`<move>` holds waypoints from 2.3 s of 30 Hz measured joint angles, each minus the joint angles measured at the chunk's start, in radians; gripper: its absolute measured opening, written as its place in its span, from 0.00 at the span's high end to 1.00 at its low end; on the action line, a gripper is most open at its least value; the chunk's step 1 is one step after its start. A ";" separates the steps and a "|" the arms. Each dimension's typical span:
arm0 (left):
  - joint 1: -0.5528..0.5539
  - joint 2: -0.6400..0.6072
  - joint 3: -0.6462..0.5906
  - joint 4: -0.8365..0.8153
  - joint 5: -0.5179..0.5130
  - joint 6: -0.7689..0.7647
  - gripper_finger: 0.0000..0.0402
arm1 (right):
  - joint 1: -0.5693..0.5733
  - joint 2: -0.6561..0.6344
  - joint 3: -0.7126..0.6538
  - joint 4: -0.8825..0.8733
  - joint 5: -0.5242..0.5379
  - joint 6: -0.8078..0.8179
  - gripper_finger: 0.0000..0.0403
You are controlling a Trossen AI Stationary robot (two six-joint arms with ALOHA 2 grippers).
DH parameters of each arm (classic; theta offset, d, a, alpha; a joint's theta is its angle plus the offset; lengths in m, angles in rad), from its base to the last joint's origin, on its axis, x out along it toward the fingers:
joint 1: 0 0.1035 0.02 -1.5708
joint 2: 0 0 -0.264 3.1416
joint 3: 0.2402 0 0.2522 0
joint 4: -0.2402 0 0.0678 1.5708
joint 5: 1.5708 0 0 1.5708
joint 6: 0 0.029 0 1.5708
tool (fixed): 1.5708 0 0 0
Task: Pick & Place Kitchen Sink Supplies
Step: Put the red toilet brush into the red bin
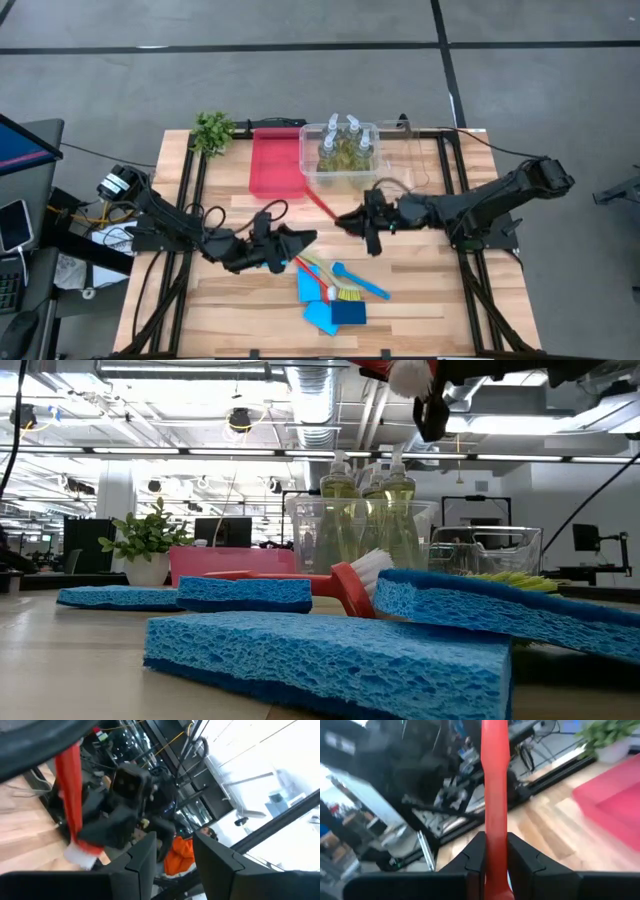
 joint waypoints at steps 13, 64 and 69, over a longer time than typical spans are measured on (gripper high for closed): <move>0.052 -0.001 0.000 0.007 -0.065 0.076 0.68 | 0.069 0.009 -0.003 0.140 -0.033 0.008 0.88; 0.162 -0.003 0.002 -0.009 0.027 0.086 0.85 | 0.103 0.009 -0.005 0.069 -0.038 0.035 0.86; 0.163 -0.001 0.002 -0.012 0.031 0.098 0.85 | 0.102 0.009 -0.005 0.048 -0.041 0.033 0.78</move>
